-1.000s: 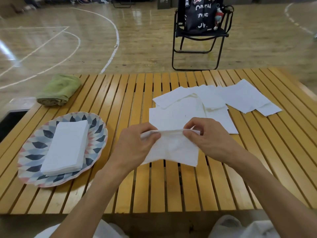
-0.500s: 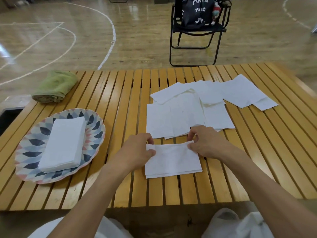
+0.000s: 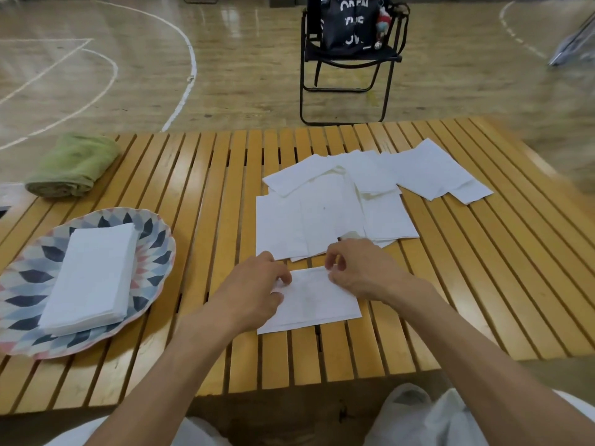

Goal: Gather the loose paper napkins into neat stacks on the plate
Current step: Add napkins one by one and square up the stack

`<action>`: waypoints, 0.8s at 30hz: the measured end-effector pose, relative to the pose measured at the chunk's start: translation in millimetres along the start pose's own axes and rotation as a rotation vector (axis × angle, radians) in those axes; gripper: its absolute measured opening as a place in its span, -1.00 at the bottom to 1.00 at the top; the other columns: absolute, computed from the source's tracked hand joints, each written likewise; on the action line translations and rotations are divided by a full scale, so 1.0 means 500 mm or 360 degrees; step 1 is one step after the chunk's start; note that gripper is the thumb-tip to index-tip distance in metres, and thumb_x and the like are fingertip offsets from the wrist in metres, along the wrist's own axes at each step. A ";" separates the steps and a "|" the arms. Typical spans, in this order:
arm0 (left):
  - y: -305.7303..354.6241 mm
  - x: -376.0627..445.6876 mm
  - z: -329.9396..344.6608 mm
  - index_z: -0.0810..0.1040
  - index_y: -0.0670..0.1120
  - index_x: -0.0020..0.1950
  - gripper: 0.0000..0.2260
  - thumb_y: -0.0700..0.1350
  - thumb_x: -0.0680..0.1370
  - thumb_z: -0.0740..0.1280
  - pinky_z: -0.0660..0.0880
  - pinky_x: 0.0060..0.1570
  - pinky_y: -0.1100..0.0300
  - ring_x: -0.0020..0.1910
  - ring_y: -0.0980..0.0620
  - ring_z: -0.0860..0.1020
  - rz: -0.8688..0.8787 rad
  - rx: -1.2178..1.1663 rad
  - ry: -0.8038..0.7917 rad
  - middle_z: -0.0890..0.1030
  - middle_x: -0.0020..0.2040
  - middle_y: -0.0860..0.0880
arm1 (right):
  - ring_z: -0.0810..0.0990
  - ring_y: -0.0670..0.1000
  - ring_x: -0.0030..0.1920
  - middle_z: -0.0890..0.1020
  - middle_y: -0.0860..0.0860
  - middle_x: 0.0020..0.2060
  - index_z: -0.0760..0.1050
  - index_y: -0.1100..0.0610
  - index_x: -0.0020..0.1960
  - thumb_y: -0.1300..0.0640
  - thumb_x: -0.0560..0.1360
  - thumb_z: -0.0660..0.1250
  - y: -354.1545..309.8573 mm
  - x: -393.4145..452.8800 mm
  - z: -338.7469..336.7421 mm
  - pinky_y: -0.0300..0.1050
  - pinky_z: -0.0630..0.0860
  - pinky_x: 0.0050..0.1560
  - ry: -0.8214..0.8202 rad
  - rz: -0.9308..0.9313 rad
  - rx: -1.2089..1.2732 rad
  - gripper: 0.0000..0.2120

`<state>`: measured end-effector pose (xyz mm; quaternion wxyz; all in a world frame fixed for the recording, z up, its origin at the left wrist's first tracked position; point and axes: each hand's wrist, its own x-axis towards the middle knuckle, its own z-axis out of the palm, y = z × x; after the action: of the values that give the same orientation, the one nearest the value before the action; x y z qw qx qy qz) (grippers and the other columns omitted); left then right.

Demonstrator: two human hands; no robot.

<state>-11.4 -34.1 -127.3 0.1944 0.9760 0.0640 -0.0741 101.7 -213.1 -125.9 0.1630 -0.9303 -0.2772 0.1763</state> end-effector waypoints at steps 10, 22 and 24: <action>0.011 0.013 -0.002 0.56 0.06 0.23 -0.79 -0.07 0.59 0.34 0.50 0.10 0.16 0.08 0.07 0.51 -0.0020 -0.0040 -0.0058 0.46 0.13 0.08 | 0.61 -0.09 -0.22 0.62 -0.09 -0.12 0.55 0.03 0.02 0.14 0.58 0.28 0.071 0.013 -0.056 -0.07 0.61 -0.25 0.0653 0.0357 0.0597 -0.92; 0.005 0.011 -0.003 0.48 0.11 0.32 -0.70 -0.02 0.59 0.33 0.47 0.13 0.22 0.11 0.10 0.49 -0.0023 -0.0054 -0.0019 0.44 0.21 0.10 | 0.44 0.15 0.15 0.44 0.14 0.20 0.36 0.15 0.32 0.17 0.54 0.29 0.076 0.181 -0.108 0.03 0.41 0.14 0.0588 0.0284 -0.0417 -0.64; 0.004 0.013 -0.004 0.51 0.12 0.30 -0.73 -0.01 0.59 0.33 0.47 0.15 0.20 0.13 0.09 0.49 -0.0013 -0.0035 -0.0022 0.44 0.21 0.11 | 0.46 0.16 0.15 0.43 0.14 0.20 0.36 0.16 0.32 0.14 0.57 0.26 0.081 0.188 -0.102 0.05 0.42 0.17 0.0554 0.0286 -0.0443 -0.67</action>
<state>-4.3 -34.8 -126.0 0.2051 0.9731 0.0675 -0.0810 215.4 -202.0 -119.4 0.0622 -0.9811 -0.1828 -0.0128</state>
